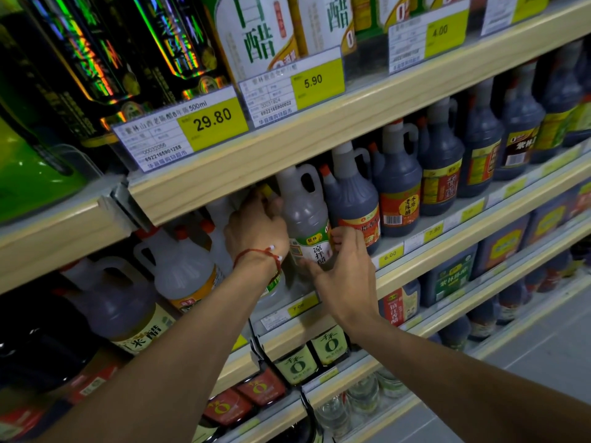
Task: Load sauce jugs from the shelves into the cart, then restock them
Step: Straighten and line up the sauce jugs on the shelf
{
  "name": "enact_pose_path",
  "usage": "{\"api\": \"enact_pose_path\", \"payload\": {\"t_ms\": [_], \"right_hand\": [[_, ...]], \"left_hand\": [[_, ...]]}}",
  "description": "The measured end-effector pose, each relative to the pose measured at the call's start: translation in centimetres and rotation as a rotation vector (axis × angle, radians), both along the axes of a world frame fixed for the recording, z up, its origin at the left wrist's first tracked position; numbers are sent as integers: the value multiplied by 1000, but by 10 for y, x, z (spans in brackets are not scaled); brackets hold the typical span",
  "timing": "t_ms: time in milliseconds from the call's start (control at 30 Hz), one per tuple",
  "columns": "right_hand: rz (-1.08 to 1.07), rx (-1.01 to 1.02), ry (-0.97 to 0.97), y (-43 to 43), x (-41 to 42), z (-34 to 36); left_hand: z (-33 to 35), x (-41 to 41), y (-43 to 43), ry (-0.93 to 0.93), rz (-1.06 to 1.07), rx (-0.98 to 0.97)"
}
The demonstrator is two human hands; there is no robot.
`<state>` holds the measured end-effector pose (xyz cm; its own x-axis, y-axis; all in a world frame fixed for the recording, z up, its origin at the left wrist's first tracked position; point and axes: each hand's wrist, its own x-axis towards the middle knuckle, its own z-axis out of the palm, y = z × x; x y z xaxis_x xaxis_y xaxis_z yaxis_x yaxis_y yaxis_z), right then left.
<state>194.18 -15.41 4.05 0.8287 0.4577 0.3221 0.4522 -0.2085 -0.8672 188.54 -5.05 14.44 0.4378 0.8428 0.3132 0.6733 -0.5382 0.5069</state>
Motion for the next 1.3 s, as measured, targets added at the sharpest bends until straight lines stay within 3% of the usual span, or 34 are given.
{"api": "enact_pose_path", "payload": {"t_ms": [467,567,700,867,1000,1133,1300], "right_hand": [[26,-36,60,-3,1,6],[33,-35,32,-7,0,6],[112,-21,-51,-18,-12,1],[248,-45,-105,-14,-33,-2],[293,-96,-102,1,-48,0],[291,-164,-92,15,-58,4],[228,-158,-54,32,-60,3]], "left_hand": [[2,-1,0,42,-41,-32],[-8,-5,1,-84,-117,-39],[-20,-30,-16,-428,-232,-167],[-29,-82,-39,-585,-129,36],[-34,-97,-25,-550,70,129],[-35,-95,-10,-473,39,20],[-25,-88,-9,-326,113,26]]}}
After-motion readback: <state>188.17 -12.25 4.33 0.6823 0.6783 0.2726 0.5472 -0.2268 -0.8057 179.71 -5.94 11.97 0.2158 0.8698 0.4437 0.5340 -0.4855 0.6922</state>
